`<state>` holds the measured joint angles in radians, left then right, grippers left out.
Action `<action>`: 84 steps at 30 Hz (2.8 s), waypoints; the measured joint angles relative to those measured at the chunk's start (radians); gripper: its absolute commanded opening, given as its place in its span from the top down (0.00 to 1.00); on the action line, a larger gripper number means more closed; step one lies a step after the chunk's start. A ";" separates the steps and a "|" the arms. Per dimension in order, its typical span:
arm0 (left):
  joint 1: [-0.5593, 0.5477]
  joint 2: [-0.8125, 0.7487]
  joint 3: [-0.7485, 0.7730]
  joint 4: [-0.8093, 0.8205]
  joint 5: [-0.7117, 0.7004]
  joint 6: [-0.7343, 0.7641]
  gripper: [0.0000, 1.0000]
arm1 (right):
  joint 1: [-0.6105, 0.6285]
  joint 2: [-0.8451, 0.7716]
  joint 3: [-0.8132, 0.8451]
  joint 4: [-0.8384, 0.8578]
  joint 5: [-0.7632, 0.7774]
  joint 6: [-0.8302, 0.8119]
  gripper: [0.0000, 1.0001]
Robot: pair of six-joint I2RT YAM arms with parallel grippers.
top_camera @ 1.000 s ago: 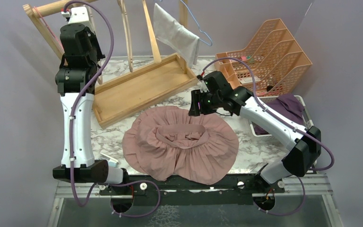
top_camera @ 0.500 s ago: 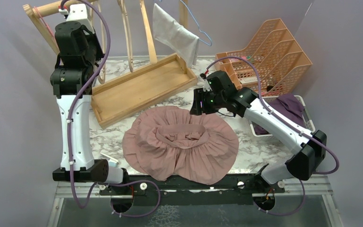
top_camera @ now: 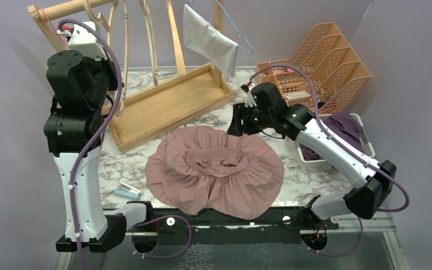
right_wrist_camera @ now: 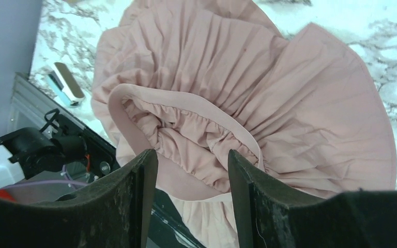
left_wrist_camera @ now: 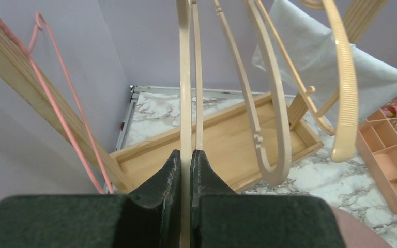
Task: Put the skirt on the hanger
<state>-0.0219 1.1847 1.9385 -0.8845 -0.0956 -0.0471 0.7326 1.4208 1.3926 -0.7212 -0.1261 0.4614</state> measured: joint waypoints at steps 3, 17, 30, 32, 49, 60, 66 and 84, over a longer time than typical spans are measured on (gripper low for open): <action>0.000 -0.018 0.019 -0.008 0.032 0.010 1.00 | 0.000 -0.026 0.027 0.000 -0.020 -0.037 0.42; -0.027 -0.167 -0.032 -0.038 0.239 0.068 1.00 | 0.000 -0.335 0.008 0.210 -0.021 -0.115 0.42; -0.039 -0.317 -0.150 -0.006 0.171 0.173 1.00 | 0.000 -0.353 0.013 0.353 -0.016 -0.145 0.42; -0.040 -0.343 -0.170 -0.002 0.137 0.189 1.00 | 0.000 -0.341 0.024 0.362 -0.016 -0.149 0.42; -0.055 -0.443 -0.301 0.117 0.574 0.274 1.00 | -0.002 -0.250 0.233 0.389 -0.218 -0.315 0.35; -0.260 -0.340 -0.445 0.225 0.814 0.230 1.00 | -0.002 -0.233 0.421 0.343 -0.484 -0.402 0.30; -0.356 -0.239 -0.477 0.223 0.829 0.248 1.00 | -0.002 -0.226 0.434 0.275 -0.503 -0.440 0.16; -0.380 -0.274 -0.586 0.206 0.960 0.380 1.00 | -0.002 -0.092 0.317 0.094 -0.459 -0.622 0.43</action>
<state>-0.4015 0.9112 1.3521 -0.6781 0.8646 0.3325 0.7307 1.3289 1.7092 -0.6273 -0.5854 -0.1608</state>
